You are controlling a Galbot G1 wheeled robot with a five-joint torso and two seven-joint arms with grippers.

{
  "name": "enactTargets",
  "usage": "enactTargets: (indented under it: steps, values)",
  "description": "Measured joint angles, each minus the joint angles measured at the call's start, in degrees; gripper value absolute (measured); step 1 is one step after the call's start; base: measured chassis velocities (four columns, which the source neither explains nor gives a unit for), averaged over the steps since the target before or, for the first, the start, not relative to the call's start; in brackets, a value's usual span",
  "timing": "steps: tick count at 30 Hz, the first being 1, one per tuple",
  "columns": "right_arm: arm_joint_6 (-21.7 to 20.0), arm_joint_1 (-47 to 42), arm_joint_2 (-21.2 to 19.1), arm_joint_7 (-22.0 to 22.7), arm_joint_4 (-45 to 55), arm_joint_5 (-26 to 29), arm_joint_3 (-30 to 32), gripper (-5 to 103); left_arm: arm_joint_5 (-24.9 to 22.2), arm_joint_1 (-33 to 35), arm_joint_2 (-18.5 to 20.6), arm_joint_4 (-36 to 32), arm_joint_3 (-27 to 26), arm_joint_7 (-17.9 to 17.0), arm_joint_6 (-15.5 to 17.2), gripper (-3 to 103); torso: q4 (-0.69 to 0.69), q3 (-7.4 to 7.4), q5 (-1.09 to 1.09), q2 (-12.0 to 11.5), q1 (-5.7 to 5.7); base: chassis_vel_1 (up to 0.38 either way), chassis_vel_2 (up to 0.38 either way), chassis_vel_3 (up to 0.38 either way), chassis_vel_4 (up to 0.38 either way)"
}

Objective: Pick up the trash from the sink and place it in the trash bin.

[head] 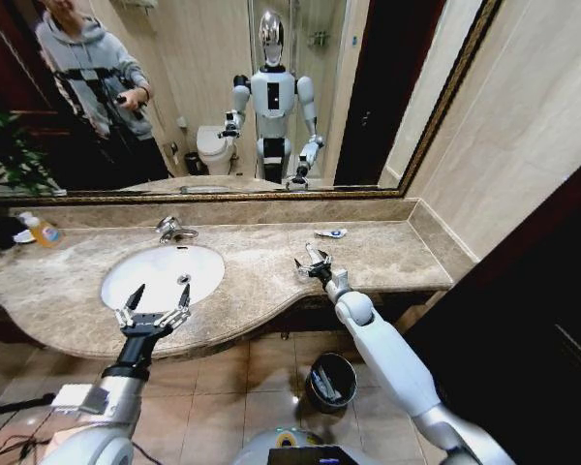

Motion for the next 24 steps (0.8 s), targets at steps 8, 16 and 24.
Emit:
enactTargets:
  steps: [8, 16, 24]
  values:
    - [0.54, 0.1, 0.22, 0.32, -1.68, -0.33, 0.76, 87, 0.0, 0.0, 0.0, 0.0, 0.0, 0.0, 0.0, 100, 0.0, 0.0, 0.0, 0.0, 0.0, 0.0, 0.0, 0.0, 0.0]
    - [0.73, -0.3, -0.32, 0.76, -1.9, -0.47, 0.78, 60, 0.0, 0.0, 0.0, 0.0, 0.0, 0.0, 0.0, 100, -0.01, 0.0, 0.0, 0.0, 0.0, 0.0, 0.0, 0.0, 0.0]
    - [0.73, -0.81, -0.83, 0.87, -1.29, -0.49, 0.63, 33, 0.0, 0.0, 0.0, 0.0, 0.0, 0.0, 0.0, 100, -0.01, 0.0, 0.0, 0.0, 0.0, 0.0, 0.0, 0.0, 0.0]
